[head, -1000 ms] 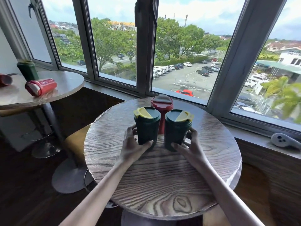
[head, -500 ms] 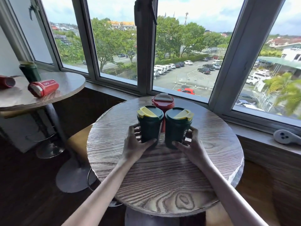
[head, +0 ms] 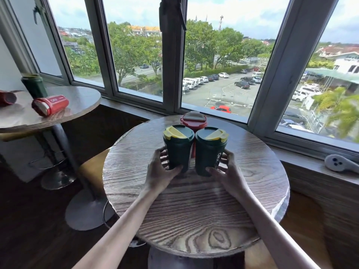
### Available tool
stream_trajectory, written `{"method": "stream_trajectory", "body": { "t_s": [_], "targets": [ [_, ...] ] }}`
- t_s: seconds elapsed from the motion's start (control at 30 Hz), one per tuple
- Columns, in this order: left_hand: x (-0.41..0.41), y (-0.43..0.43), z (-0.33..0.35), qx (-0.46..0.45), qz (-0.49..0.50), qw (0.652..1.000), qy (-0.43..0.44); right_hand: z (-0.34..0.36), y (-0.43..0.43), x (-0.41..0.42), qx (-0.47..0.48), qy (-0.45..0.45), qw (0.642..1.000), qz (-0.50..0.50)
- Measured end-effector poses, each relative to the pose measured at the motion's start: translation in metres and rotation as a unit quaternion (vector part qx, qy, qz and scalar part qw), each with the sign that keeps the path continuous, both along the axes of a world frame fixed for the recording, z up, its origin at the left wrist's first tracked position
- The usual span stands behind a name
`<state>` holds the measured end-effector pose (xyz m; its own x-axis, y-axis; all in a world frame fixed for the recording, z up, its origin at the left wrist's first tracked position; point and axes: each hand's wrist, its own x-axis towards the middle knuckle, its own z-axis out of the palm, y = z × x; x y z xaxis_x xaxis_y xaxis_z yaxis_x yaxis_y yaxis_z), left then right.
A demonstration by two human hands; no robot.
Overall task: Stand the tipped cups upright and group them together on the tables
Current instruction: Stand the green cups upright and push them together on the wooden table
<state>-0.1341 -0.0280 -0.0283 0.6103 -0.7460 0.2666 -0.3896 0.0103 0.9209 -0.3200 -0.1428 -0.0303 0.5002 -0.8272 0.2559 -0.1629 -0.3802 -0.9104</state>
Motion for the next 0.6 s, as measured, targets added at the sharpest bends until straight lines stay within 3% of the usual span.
{"method": "stream_trajectory", "body": {
  "t_s": [0.6],
  "targets": [
    [0.0013,-0.0013,-0.0037,0.005,0.015,1.000,-0.014,-0.0007,0.0007,0.0014,0.031,-0.033,0.999,0.012]
  ]
}}
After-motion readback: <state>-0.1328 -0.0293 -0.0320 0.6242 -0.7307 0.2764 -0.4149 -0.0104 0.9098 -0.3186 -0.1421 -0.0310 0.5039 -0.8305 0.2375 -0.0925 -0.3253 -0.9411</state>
